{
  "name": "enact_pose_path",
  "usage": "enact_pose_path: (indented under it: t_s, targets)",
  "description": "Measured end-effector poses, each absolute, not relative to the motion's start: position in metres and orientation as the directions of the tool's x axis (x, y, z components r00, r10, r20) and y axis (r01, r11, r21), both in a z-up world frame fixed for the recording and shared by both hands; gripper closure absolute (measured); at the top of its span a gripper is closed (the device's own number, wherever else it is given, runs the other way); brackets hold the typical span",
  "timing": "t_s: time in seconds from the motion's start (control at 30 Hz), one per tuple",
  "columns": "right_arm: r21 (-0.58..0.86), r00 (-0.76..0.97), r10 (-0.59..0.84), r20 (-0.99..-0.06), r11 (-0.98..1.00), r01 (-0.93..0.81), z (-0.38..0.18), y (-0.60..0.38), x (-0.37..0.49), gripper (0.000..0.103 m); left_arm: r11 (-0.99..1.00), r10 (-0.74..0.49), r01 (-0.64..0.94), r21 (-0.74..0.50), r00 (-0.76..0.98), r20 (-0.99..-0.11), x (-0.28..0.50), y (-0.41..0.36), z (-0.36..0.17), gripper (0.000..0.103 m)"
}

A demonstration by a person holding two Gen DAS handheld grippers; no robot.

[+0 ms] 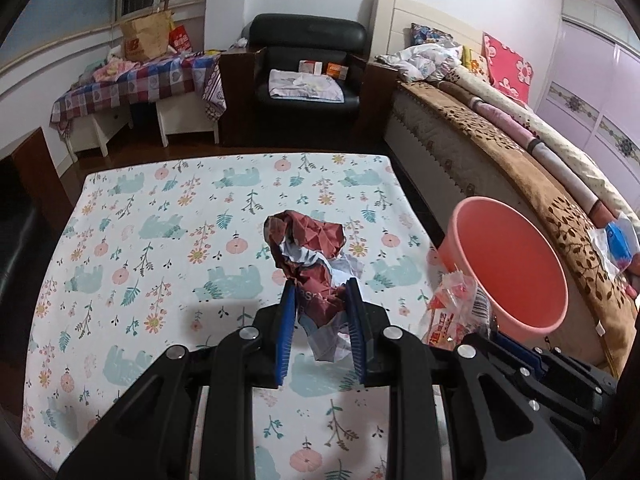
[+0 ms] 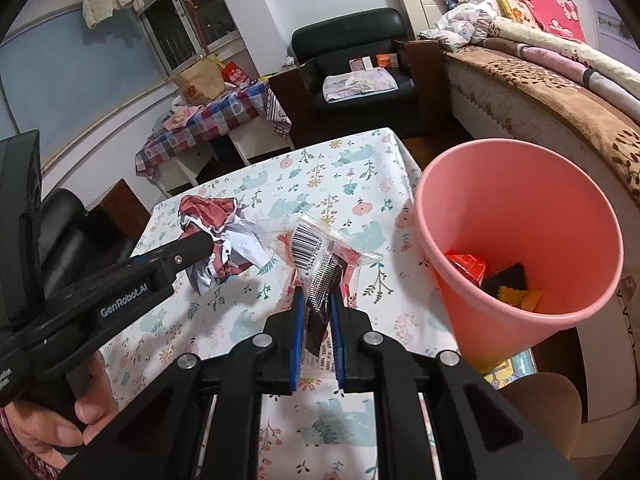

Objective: Collect trash
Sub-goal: 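Carry the clear packet in the right tool while the left tool carries the wrapper over the bucket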

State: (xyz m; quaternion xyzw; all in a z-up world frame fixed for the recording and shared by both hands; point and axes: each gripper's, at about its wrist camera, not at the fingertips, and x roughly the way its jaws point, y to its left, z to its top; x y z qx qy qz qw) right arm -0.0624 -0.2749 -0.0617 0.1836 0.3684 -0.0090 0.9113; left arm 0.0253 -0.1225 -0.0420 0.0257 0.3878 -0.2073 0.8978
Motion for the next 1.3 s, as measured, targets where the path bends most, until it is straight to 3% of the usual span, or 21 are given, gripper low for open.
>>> enact_pose_path:
  t_s: [0.4, 0.73, 1.3]
  targets:
    - [0.335, 0.76, 0.064, -0.646, 0.919, 0.207, -0.052, -0.302, -0.078, 0.091, 0.881, -0.393, 0.465, -0.089, 0.616, -0.683, 0.011, -0.154, -0.03, 0.079]
    - [0.344, 0.776, -0.045, -0.629, 0.879, 0.33, -0.045, -0.36, -0.093, 0.091, 0.811, -0.498, 0.573, -0.119, 0.569, -0.655, 0.005, -0.2, -0.019, 0.079]
    - [0.33, 0.744, -0.159, -0.649, 0.822, 0.463, -0.054, -0.436, -0.098, 0.091, 0.716, -0.565, 0.686, -0.125, 0.466, -0.681, 0.002, -0.282, -0.035, 0.079]
